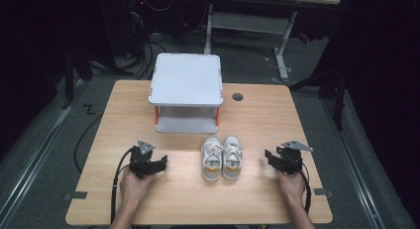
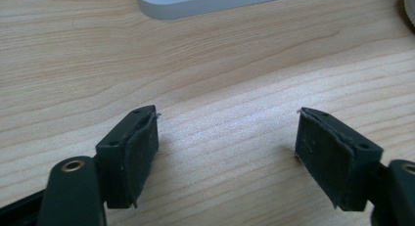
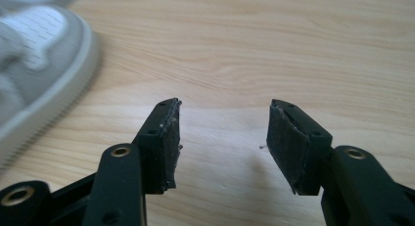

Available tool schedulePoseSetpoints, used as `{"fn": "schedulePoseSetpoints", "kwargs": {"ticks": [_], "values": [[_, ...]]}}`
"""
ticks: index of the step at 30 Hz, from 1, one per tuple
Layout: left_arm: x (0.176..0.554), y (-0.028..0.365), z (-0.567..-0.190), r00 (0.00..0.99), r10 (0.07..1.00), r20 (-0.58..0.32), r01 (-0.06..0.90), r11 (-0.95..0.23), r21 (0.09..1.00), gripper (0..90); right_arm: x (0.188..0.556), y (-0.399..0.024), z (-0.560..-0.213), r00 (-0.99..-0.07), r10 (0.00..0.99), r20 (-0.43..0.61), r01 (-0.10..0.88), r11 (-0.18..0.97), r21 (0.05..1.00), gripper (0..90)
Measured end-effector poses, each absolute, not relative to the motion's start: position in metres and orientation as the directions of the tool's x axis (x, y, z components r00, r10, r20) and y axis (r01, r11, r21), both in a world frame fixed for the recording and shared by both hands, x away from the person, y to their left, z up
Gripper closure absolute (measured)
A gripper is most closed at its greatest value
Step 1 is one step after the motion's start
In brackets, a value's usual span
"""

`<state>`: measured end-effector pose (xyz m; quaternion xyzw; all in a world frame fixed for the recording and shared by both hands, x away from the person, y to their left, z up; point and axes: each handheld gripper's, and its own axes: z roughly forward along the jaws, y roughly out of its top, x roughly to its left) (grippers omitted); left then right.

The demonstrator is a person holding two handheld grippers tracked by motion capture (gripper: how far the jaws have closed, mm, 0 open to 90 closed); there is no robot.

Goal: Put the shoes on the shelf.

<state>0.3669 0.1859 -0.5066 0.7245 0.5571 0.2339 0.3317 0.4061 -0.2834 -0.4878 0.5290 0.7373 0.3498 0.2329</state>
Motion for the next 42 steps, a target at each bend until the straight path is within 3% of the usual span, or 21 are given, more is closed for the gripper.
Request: {"fn": "schedulePoseSetpoints", "kwargs": {"ticks": [6,9,21,34,42], "values": [[0.367,0.182,-0.505,0.265,0.964,-0.005,0.667,-0.179,0.723,22.2,0.41,-0.287,-0.495,-0.316,0.949,-0.017,0.632,0.224,0.742,44.9],[0.364,0.179,-0.501,0.28,0.96,0.018,0.664,-0.207,0.718,26.7,0.411,-0.286,-0.501,-0.328,0.944,-0.024,0.632,0.238,0.738,42.1],[0.344,0.143,-0.454,0.432,0.896,-0.105,0.617,-0.208,0.758,36.9,0.411,-0.286,-0.501,-0.329,0.944,-0.021,0.635,0.238,0.735,39.0],[0.341,0.078,-0.421,0.562,0.812,-0.158,0.628,-0.295,0.72,35.0,0.411,-0.286,-0.501,-0.33,0.944,-0.021,0.635,0.238,0.735,39.0],[0.347,0.041,-0.42,0.584,0.796,-0.159,0.64,-0.332,0.693,41.3,0.411,-0.286,-0.501,-0.33,0.944,-0.021,0.635,0.238,0.735,39.0]]}}
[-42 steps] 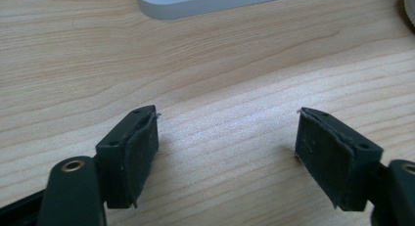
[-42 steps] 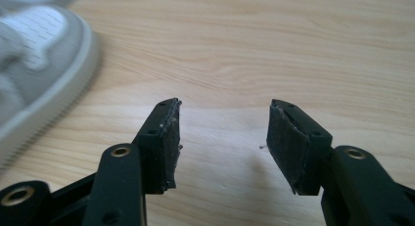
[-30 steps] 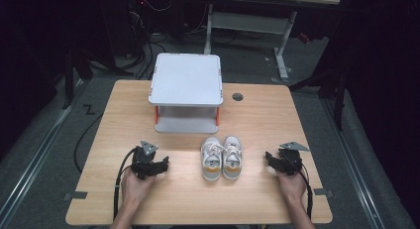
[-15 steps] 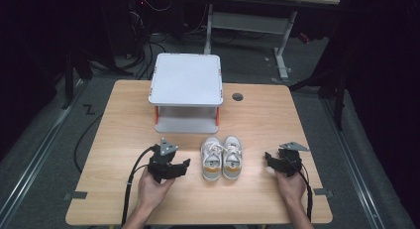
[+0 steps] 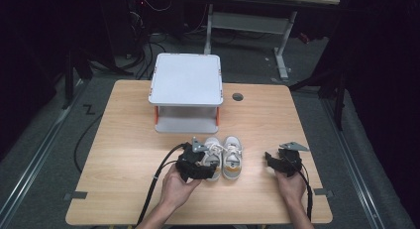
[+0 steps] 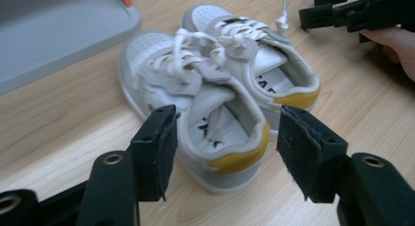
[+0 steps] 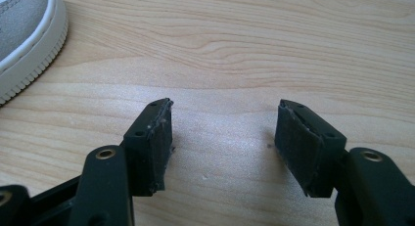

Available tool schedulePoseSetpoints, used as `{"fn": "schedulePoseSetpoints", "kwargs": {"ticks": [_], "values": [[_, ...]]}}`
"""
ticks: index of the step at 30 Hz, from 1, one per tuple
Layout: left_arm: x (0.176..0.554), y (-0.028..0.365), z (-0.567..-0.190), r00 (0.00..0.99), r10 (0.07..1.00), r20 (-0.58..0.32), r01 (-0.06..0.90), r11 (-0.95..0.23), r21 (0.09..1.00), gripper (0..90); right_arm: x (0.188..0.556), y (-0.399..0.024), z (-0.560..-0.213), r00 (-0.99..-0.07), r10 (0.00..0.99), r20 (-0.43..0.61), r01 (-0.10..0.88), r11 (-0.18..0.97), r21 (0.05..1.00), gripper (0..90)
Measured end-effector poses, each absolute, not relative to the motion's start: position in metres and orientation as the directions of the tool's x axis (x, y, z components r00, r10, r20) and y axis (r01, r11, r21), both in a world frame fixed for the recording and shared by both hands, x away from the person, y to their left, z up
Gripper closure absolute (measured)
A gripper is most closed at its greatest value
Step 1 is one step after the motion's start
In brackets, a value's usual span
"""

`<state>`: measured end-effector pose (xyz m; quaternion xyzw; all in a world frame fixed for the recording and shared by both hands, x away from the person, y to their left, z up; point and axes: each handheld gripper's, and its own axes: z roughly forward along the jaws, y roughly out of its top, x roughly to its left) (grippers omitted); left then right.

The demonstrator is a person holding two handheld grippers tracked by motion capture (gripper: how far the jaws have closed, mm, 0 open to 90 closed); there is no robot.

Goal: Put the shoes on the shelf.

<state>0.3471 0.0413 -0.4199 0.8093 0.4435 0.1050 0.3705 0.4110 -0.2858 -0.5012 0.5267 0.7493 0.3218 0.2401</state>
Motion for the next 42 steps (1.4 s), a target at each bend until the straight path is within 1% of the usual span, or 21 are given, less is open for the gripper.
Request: {"fn": "schedulePoseSetpoints", "kwargs": {"ticks": [3,5,9,11,12,14,17,19,22,25,29,33,34,36,42], "values": [[0.352,0.034,-0.421,0.575,0.799,-0.178,0.664,-0.328,0.672,42.0,0.411,-0.286,-0.501,-0.33,0.944,-0.021,0.635,0.238,0.735,39.0],[0.357,0.03,-0.423,0.565,0.799,-0.206,0.686,-0.316,0.655,42.2,0.411,-0.286,-0.501,-0.33,0.944,-0.021,0.635,0.238,0.735,39.0],[0.362,0.023,-0.425,0.539,0.811,-0.225,0.711,-0.295,0.638,43.2,0.411,-0.286,-0.501,-0.33,0.944,-0.02,0.635,0.238,0.735,38.9],[0.365,0.02,-0.426,0.534,0.818,-0.212,0.715,-0.304,0.63,45.1,0.411,-0.286,-0.501,-0.33,0.944,-0.02,0.635,0.238,0.735,38.9],[0.366,0.018,-0.427,0.531,0.819,-0.216,0.721,-0.303,0.623,45.9,0.411,-0.286,-0.501,-0.33,0.944,-0.02,0.635,0.238,0.735,38.9],[0.367,0.017,-0.428,0.524,0.821,-0.225,0.733,-0.301,0.61,50.4,0.411,-0.286,-0.501,-0.33,0.944,-0.02,0.635,0.238,0.735,38.9],[0.37,0.015,-0.43,0.504,0.831,-0.237,0.747,-0.282,0.602,52.4,0.411,-0.286,-0.501,-0.331,0.944,-0.02,0.635,0.238,0.735,38.9],[0.374,0.015,-0.431,0.493,0.827,-0.269,0.763,-0.262,0.591,52.4,0.411,-0.286,-0.501,-0.33,0.944,-0.02,0.635,0.237,0.735,39.0],[0.376,0.013,-0.431,0.484,0.826,-0.288,0.774,-0.25,0.582,51.5,0.411,-0.286,-0.501,-0.33,0.944,-0.02,0.635,0.237,0.735,39.0],[0.378,0.012,-0.431,0.477,0.823,-0.308,0.78,-0.235,0.58,48.4,0.411,-0.286,-0.501,-0.326,0.945,-0.02,0.636,0.235,0.735,39.2],[0.38,0.01,-0.429,0.469,0.829,-0.304,0.78,-0.227,0.583,47.6,0.411,-0.286,-0.501,-0.322,0.946,-0.021,0.637,0.233,0.735,39.6],[0.381,0.004,-0.429,0.467,0.844,-0.265,0.781,-0.253,0.571,48.9,0.411,-0.286,-0.501,-0.322,0.946,-0.021,0.636,0.233,0.735,39.7],[0.382,0.002,-0.432,0.469,0.842,-0.267,0.791,-0.266,0.551,49.1,0.411,-0.286,-0.501,-0.322,0.946,-0.021,0.636,0.233,0.735,39.6],[0.382,0.004,-0.433,0.466,0.838,-0.283,0.794,-0.255,0.551,51.6,0.411,-0.286,-0.501,-0.322,0.946,-0.021,0.636,0.233,0.735,39.7],[0.386,0.001,-0.433,0.448,0.845,-0.291,0.808,-0.244,0.537,51.7,0.411,-0.286,-0.501,-0.322,0.946,-0.021,0.636,0.233,0.735,39.6]]}}
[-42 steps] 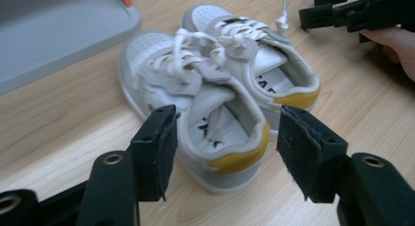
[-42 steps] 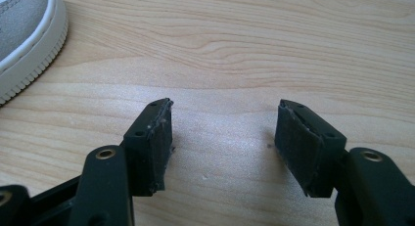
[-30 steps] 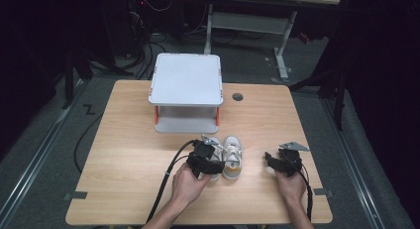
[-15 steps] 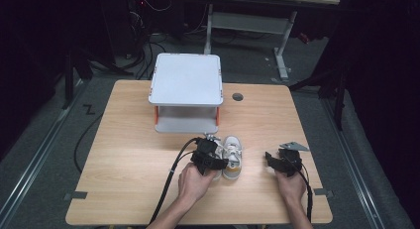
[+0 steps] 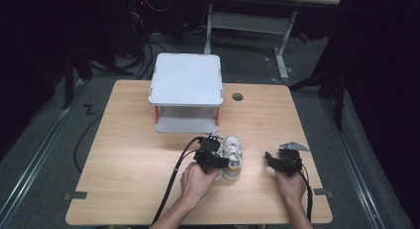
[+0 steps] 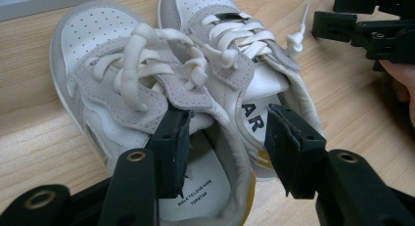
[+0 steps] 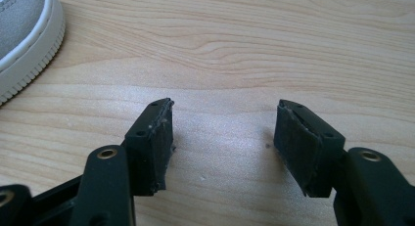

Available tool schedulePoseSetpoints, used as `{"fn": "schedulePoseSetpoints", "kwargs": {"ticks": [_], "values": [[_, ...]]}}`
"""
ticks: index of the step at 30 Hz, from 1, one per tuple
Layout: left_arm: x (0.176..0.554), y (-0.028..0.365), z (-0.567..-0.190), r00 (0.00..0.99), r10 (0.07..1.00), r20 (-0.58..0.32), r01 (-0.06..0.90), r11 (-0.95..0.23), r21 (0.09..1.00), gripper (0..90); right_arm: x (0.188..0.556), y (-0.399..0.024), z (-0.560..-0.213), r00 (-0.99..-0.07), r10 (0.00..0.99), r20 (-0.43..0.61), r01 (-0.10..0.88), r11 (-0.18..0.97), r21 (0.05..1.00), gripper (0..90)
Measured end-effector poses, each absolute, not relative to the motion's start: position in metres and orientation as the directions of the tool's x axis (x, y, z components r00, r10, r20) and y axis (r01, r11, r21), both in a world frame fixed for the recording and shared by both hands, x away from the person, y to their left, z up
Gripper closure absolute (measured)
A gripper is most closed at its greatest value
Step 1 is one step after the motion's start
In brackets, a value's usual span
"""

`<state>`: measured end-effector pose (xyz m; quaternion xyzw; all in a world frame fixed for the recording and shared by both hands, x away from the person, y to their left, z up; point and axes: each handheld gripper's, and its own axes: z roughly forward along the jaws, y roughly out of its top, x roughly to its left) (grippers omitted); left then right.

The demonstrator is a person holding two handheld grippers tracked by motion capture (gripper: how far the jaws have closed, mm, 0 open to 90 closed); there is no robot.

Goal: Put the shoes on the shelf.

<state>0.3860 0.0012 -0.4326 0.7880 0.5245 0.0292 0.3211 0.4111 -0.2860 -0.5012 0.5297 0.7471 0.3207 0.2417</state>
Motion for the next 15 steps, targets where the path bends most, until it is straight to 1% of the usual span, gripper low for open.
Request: {"fn": "schedulePoseSetpoints", "kwargs": {"ticks": [4,6,10,13,15], "values": [[0.395,-0.004,-0.441,0.436,0.847,-0.303,0.826,-0.242,0.51,51.4,0.411,-0.286,-0.501,-0.322,0.946,-0.021,0.636,0.233,0.735,39.7],[0.395,-0.009,-0.445,0.443,0.856,-0.264,0.815,-0.262,0.517,54.2,0.411,-0.286,-0.501,-0.323,0.946,-0.021,0.636,0.233,0.735,39.7],[0.393,-0.011,-0.446,0.458,0.859,-0.228,0.794,-0.281,0.539,57.2,0.411,-0.286,-0.501,-0.323,0.946,-0.021,0.636,0.233,0.735,39.6],[0.392,-0.012,-0.445,0.475,0.856,-0.205,0.779,-0.3,0.551,61.6,0.411,-0.286,-0.501,-0.322,0.946,-0.021,0.636,0.233,0.735,39.6],[0.39,-0.013,-0.444,0.486,0.852,-0.196,0.772,-0.313,0.553,67.0,0.411,-0.286,-0.501,-0.322,0.946,-0.021,0.636,0.233,0.735,39.6]]}}
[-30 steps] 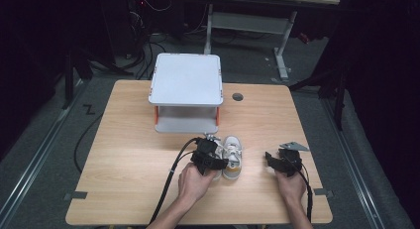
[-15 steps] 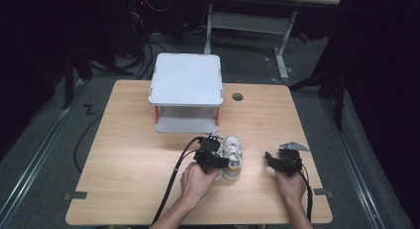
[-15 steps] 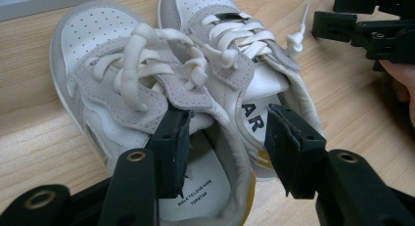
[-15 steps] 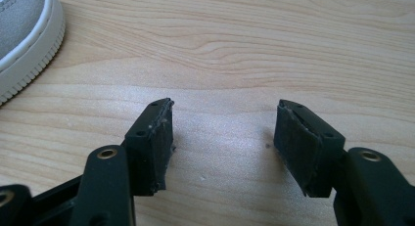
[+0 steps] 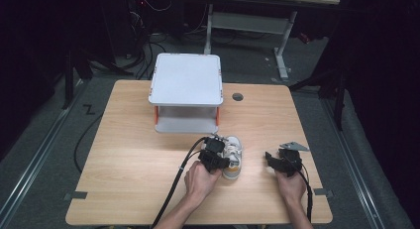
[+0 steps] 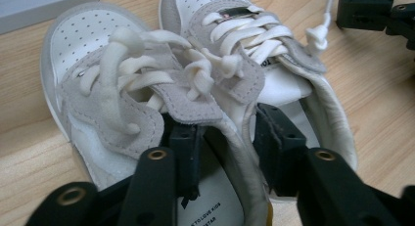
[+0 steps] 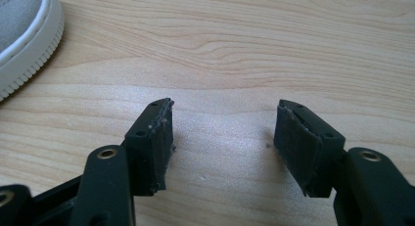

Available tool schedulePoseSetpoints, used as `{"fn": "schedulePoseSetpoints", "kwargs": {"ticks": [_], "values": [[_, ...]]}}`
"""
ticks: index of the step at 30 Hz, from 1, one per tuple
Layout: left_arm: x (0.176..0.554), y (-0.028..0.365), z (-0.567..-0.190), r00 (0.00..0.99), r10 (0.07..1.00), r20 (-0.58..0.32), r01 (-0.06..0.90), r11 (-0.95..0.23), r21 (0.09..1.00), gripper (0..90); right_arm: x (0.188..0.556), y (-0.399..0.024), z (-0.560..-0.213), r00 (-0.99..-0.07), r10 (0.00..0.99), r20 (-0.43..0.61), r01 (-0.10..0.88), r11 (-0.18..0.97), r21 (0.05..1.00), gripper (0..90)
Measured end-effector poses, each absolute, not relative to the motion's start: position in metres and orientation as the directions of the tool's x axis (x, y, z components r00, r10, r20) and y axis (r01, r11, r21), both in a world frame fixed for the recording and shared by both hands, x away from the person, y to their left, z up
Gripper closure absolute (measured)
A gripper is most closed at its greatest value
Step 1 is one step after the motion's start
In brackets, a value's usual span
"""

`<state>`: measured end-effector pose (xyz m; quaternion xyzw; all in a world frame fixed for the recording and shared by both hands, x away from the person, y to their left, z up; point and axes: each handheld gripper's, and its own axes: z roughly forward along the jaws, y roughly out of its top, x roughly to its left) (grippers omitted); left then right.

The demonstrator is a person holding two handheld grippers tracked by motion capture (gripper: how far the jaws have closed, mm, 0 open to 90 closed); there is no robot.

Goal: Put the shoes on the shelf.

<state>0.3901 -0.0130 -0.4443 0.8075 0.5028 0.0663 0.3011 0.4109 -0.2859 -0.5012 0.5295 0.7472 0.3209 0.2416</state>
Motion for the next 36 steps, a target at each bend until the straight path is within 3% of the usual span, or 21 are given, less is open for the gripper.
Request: {"fn": "schedulePoseSetpoints", "kwargs": {"ticks": [12,36], "values": [[0.388,-0.01,-0.443,0.497,0.854,-0.153,0.75,-0.334,0.571,81.4,0.411,-0.286,-0.501,-0.321,0.947,-0.02,0.637,0.232,0.735,39.3],[0.377,0.007,-0.439,0.574,0.806,-0.147,0.678,-0.367,0.637,83.0,0.411,-0.286,-0.501,-0.322,0.946,-0.021,0.637,0.233,0.735,38.7]]}}
